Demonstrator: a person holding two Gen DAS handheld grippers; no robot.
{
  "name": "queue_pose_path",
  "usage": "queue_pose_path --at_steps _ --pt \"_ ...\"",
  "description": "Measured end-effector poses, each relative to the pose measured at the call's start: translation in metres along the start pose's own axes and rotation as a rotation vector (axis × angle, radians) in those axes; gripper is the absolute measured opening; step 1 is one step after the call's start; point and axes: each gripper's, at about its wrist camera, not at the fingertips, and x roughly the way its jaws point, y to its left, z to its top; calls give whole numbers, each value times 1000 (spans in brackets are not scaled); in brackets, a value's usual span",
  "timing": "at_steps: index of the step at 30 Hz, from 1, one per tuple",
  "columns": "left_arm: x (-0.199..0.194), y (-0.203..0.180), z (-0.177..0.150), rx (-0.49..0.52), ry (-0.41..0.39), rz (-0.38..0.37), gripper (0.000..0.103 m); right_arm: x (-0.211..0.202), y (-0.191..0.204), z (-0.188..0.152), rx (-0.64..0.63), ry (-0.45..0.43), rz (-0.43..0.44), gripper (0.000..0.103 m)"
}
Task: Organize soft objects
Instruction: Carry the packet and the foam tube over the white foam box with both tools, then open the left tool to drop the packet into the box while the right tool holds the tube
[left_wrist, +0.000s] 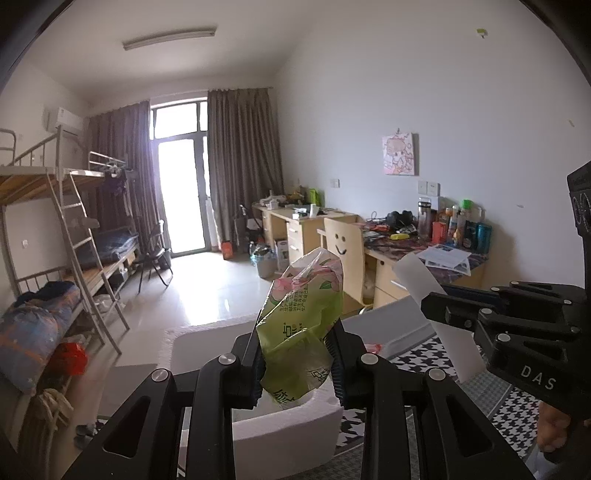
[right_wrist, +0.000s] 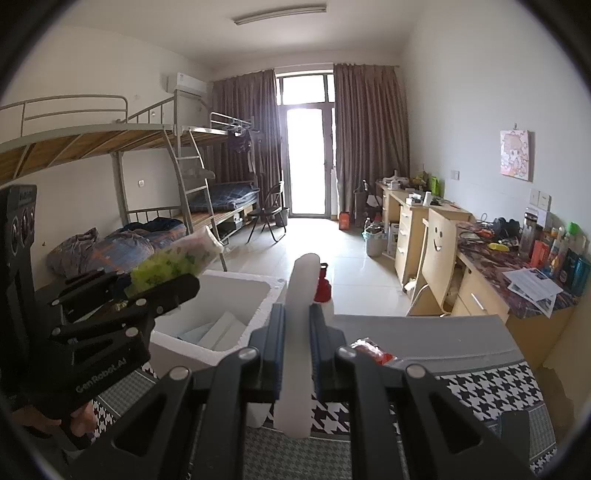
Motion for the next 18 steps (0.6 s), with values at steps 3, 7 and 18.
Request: queue_pose_path --at_steps 3,7,18 --pt "1 4 1 -10 0 19 30 2 2 3 -11 -3 15 16" --pt "1 9 1 -22 -2 43 30 6 6 7 -22 -3 39 16" --pt "9 26 1 -59 13 102 30 18 14 13 -54 6 78 16"
